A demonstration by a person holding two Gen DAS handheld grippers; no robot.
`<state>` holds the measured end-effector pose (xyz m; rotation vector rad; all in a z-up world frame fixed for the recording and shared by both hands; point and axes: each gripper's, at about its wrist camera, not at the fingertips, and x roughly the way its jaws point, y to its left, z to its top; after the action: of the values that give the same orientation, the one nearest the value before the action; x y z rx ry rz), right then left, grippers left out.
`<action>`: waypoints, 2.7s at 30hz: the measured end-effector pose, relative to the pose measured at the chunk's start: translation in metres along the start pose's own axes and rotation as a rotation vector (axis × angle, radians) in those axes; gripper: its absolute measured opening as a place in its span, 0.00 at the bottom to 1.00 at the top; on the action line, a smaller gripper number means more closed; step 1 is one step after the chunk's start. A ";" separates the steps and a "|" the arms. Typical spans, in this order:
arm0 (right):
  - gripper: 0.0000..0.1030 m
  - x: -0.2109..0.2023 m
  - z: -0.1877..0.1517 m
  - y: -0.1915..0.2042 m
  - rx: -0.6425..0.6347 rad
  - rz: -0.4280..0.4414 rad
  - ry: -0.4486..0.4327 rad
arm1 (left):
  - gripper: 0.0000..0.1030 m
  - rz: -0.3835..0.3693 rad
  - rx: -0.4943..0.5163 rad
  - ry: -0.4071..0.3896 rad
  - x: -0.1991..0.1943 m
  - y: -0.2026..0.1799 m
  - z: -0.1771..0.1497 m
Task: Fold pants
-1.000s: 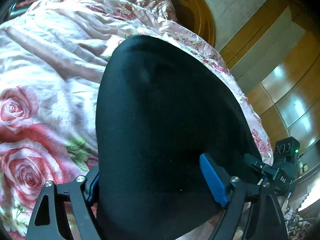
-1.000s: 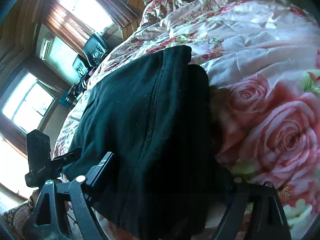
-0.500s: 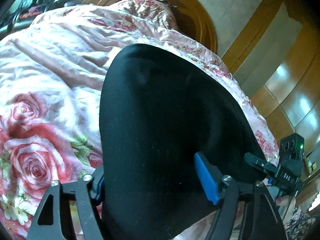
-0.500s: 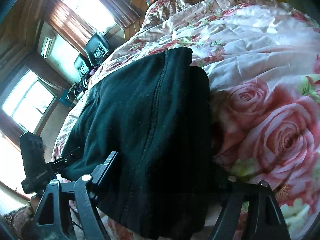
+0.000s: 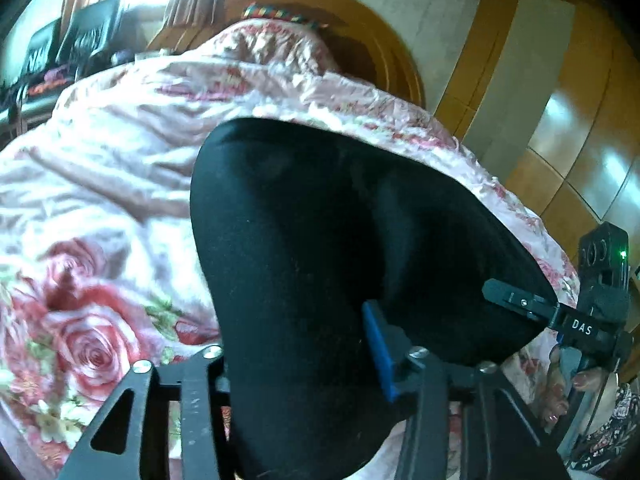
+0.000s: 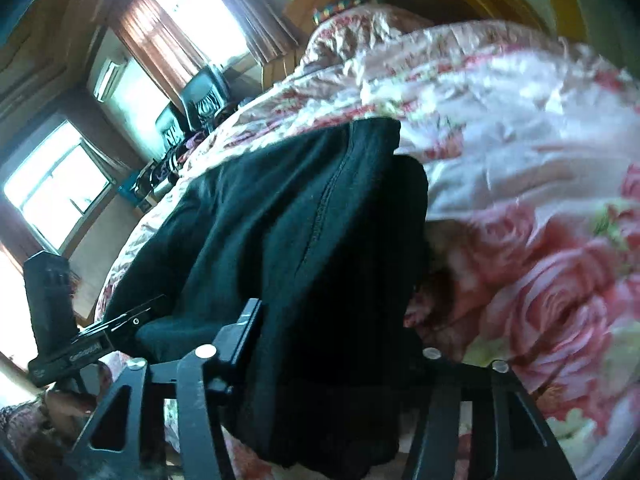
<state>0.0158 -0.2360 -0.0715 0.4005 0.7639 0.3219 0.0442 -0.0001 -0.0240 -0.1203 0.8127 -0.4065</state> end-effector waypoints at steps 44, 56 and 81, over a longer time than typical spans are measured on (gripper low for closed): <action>0.83 0.052 0.105 -0.025 -0.129 -0.368 -0.172 | 0.81 0.235 0.050 -0.067 0.108 -0.020 0.054; 0.84 0.034 0.036 -0.027 -0.074 -0.415 -0.036 | 0.78 0.244 0.038 -0.019 0.077 -0.015 -0.005; 1.00 -0.029 -0.011 0.038 -0.196 -0.472 -0.157 | 0.78 0.369 0.082 -0.212 -0.018 -0.040 -0.036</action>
<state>-0.0167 -0.2125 -0.0436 0.0528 0.6433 -0.0780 -0.0057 -0.0283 -0.0263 0.0630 0.5914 -0.0756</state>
